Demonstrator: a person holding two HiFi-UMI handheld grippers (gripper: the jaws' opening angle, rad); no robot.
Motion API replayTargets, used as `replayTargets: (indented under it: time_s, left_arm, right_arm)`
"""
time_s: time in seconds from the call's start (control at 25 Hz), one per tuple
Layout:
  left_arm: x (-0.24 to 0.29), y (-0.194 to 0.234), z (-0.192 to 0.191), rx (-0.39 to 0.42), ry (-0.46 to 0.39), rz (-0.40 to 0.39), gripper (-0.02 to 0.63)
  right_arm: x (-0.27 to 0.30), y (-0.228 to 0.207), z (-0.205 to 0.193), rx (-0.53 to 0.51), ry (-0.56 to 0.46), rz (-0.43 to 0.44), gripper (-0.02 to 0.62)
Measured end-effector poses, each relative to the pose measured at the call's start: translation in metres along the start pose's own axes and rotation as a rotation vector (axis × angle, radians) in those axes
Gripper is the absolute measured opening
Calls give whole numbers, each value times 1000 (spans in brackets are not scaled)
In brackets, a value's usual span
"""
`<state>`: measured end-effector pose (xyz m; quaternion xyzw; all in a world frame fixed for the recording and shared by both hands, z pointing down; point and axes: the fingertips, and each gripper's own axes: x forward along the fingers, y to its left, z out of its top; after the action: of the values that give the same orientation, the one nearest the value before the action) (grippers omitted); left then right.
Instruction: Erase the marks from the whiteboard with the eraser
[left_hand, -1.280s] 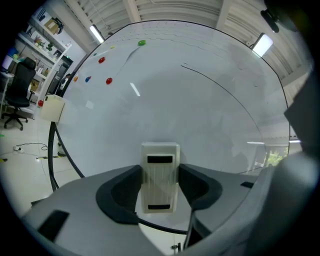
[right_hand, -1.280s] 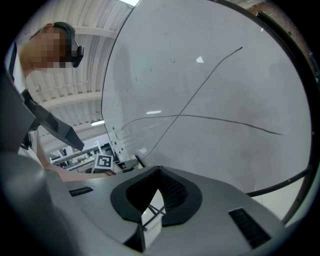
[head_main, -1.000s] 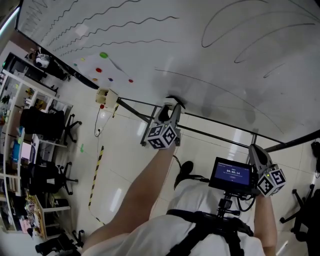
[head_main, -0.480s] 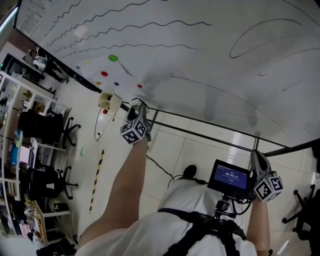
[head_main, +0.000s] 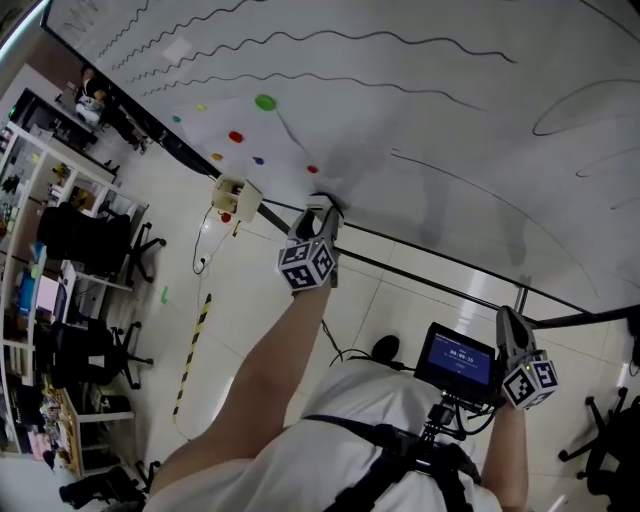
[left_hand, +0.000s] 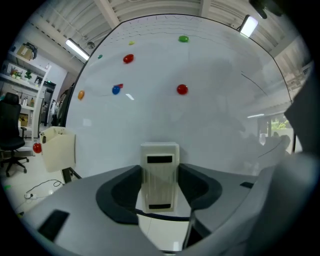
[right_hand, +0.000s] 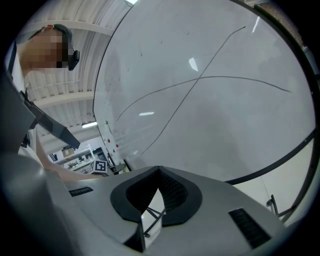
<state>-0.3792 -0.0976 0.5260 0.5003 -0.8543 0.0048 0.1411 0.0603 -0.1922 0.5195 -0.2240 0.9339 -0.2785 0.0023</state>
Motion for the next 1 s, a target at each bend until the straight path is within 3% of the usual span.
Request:
replayTargets:
  time_s: [0.16,0.36,1.0]
  left_arm:
    - [-3,-29,-10,-84,3,61,258]
    - [-5,-65,-20,-126,0,59,259]
    - [-29,-198,-22,-97,0,12,259]
  right_arm:
    - [-21,-13,-7,20,17,-9,17]
    - [-36,-27,4,4,60,-2,17]
    - [-107,-74,38,25,38,30,17]
